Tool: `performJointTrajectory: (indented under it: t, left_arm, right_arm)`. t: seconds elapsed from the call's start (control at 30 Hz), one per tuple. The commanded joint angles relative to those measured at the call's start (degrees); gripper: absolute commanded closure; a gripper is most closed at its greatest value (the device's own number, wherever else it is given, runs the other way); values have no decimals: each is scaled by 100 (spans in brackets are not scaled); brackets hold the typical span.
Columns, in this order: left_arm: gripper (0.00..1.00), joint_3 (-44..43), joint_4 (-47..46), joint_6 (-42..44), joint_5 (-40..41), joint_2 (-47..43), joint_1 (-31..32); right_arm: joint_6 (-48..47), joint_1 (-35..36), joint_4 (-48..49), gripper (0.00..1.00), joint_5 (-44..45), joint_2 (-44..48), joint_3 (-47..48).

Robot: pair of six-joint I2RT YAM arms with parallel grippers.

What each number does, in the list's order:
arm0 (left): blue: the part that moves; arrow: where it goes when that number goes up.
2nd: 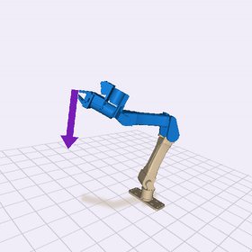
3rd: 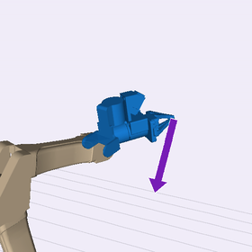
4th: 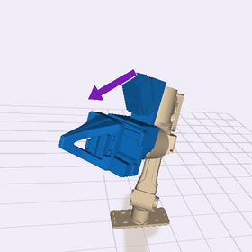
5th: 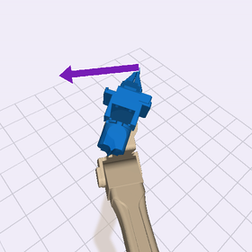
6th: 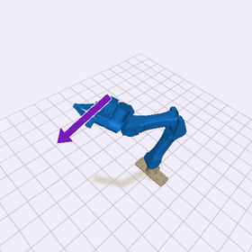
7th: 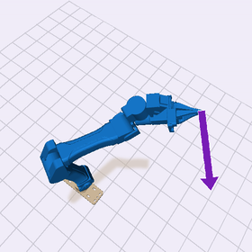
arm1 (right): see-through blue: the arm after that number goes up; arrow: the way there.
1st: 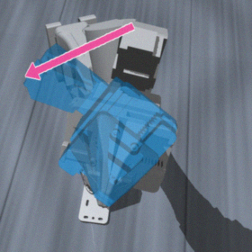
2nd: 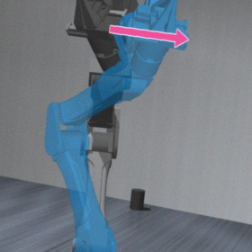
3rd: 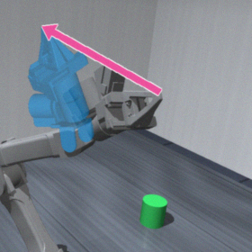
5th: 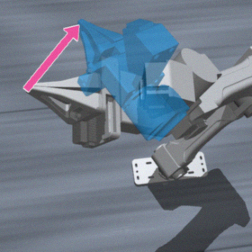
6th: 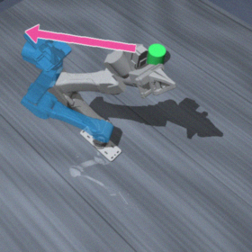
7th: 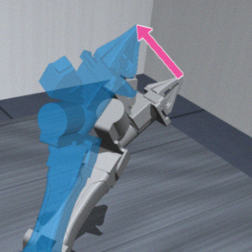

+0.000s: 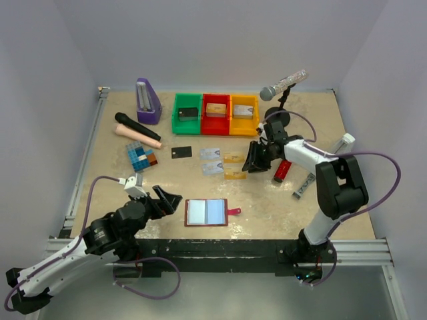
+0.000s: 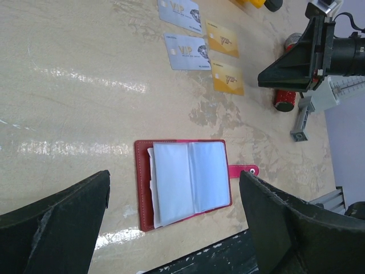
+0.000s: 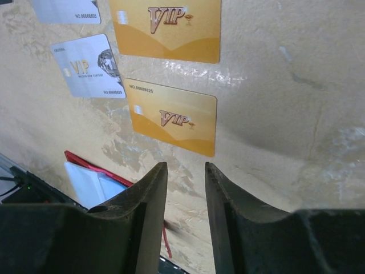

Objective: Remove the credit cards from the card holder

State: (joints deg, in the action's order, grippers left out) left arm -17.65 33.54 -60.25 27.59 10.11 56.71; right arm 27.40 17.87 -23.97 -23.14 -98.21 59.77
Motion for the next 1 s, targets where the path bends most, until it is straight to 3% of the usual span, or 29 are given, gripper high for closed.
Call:
performJointTrajectory:
  t: [0.0, 0.2, 0.3, 0.47, 0.6, 0.7, 0.97]
  left_arm:
    - [0, -98, -76, 163, 176, -18, 7]
    - [0, -335, 485, -136, 483, 79, 7]
    - [0, -572, 811, -224, 633, 263, 7]
    - [0, -871, 1260, -443, 782, 755, 7]
    - [0, -1100, 1532, -637, 721, 1238, 7]
    - [0, -1258, 1726, -795, 695, 1519, 7]
    - [0, -1443, 1857, -751, 729, 1617, 7]
  right_arm:
    - [64, -73, -46, 61, 511, 566, -184]
    - [134, -29, 93, 58, 820, 1724, -737]
    - [-128, 321, 50, 57, 1099, 2541, -1106]
    - [-349, 1796, -109, 57, 2294, 4044, -1765]
    - [124, 3001, 128, 57, 3445, 5494, -2652]
    - [450, 3521, 77, 56, 3921, 6295, -3137]
    - [293, 3680, -591, 50, 4361, 6657, -2690]
